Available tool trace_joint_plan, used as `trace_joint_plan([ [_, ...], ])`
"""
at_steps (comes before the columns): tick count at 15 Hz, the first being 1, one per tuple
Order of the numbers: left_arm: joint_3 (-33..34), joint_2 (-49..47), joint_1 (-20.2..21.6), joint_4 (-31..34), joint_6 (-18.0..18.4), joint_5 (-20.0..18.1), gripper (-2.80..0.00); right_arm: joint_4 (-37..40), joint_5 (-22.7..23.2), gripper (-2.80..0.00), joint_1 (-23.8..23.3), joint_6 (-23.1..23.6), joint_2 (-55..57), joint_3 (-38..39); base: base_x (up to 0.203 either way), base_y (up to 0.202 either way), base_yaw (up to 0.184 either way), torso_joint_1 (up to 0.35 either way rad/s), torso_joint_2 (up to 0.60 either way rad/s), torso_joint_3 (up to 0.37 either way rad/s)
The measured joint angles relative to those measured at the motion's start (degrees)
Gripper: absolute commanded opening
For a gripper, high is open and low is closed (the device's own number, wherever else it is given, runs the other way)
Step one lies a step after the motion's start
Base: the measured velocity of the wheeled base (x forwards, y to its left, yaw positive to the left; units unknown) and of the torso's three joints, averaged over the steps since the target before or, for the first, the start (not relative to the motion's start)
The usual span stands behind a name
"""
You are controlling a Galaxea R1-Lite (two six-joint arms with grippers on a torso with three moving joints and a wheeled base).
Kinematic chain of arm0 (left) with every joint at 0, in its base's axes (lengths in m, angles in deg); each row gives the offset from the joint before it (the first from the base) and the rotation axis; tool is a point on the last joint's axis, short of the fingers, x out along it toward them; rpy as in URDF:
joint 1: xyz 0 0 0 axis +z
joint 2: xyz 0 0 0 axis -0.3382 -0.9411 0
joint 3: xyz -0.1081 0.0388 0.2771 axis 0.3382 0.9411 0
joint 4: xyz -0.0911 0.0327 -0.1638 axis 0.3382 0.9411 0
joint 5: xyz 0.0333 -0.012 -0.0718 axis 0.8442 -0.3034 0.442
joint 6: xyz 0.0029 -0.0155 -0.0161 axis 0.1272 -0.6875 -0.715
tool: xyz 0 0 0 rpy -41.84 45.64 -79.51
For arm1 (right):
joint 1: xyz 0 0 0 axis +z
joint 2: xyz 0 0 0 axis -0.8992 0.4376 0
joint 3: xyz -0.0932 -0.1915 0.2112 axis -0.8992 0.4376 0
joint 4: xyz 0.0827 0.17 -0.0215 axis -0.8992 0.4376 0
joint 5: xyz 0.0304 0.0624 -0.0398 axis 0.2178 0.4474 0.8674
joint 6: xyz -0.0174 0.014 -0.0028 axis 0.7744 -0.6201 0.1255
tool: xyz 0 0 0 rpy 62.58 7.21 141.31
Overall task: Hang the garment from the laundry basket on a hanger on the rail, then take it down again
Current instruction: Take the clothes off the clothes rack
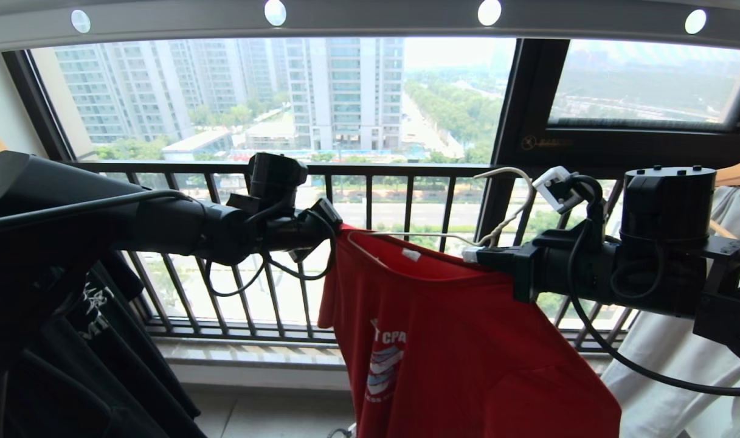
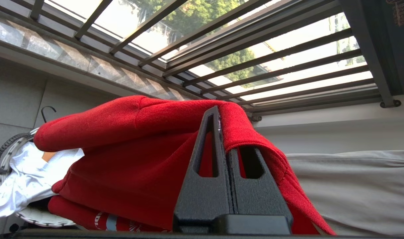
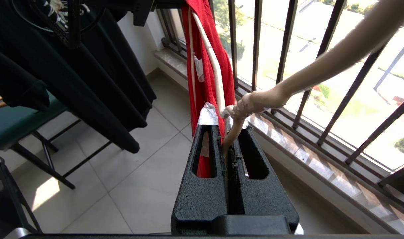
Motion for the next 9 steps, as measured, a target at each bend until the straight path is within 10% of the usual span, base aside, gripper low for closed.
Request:
trace_joint_plan([
  [9, 4.1, -0.8, -3.4, 0.2, 6.9, 1.9, -2.8, -1.9, -0.3, -2.8, -0.1, -0.1, 0.2, 0.0, 0.0, 0.0, 0.0, 0.0, 0.0, 0.0],
])
